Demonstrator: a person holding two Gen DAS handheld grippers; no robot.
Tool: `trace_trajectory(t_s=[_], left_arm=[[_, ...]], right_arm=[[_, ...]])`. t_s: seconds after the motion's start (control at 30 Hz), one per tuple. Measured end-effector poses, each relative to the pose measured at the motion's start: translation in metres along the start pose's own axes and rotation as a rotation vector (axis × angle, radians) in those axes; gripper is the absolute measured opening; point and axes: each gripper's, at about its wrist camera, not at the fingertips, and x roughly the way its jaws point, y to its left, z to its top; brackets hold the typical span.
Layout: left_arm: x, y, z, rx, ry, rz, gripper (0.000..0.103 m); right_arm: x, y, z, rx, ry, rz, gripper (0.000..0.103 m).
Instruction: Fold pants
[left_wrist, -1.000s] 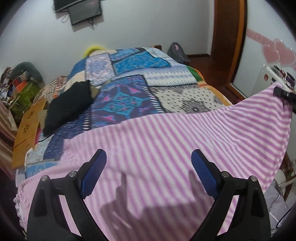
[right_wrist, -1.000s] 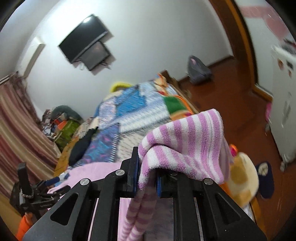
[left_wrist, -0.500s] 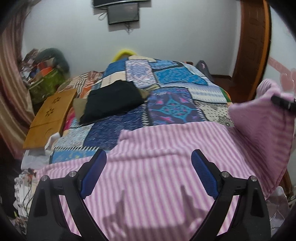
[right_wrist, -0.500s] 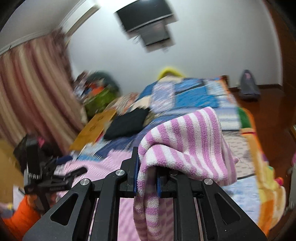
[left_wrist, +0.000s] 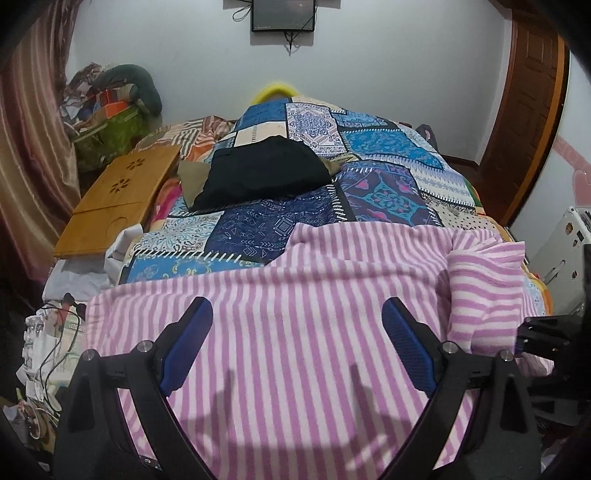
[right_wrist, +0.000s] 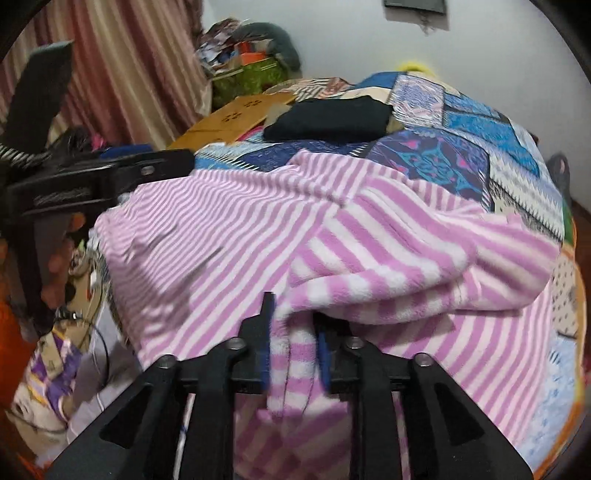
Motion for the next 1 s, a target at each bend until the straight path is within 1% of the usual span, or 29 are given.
trace_trajectory(t_s=[0.07,0.13,0.27,0.33,0.43,0.5,0.53,0.63,0.73,0.8,0.9,0.93,1.0], left_arm=[[0.001,-0.001,0.001,0.001,-0.003,-0.002,0.094],[0.001,-0.004,0.002,0.002,-0.008,-0.014,0.094],[0.0,-0.017,0.006,0.027,-0.018,-0.026,0.094],[0.003,-0.025,0.009,0.042,-0.016,-0.029,0.094],[0.014,-0.035,0.011,0.066,0.005,-0.032,0.094],[0.026,-0.041,0.011,0.074,0.031,-0.04,0.094],[0.031,-0.043,0.011,0.078,0.043,-0.042,0.094],[0.051,-0.051,0.011,0.095,0.081,-0.044,0.094],[0.071,-0.059,0.009,0.115,0.12,-0.042,0.094],[0.081,-0.063,0.007,0.123,0.143,-0.047,0.094],[0.087,-0.071,0.005,0.139,0.157,-0.081,0.094],[0.086,-0.072,0.003,0.141,0.155,-0.1,0.094],[0.082,-0.072,0.001,0.137,0.145,-0.112,0.094]], right_arm=[[-0.007,0.003,0.0,-0.016,0.003,0.017,0.036],[-0.017,0.005,-0.003,-0.036,0.008,0.022,0.037],[-0.046,-0.006,-0.012,-0.035,-0.006,-0.006,0.037],[-0.062,-0.019,-0.015,-0.013,-0.021,-0.025,0.037],[-0.081,-0.044,-0.018,0.02,-0.045,-0.091,0.037],[-0.085,-0.059,-0.019,0.037,-0.048,-0.131,0.038],[-0.083,-0.07,-0.019,0.051,-0.04,-0.155,0.038],[-0.07,-0.092,-0.019,0.088,-0.007,-0.184,0.037],[-0.044,-0.11,-0.014,0.126,0.042,-0.18,0.037],[-0.03,-0.114,-0.01,0.133,0.07,-0.184,0.037],[-0.015,-0.112,0.004,0.112,0.078,-0.166,0.038],[-0.01,-0.108,0.012,0.091,0.082,-0.16,0.038],[0.001,-0.096,0.03,0.032,0.086,-0.155,0.04]])
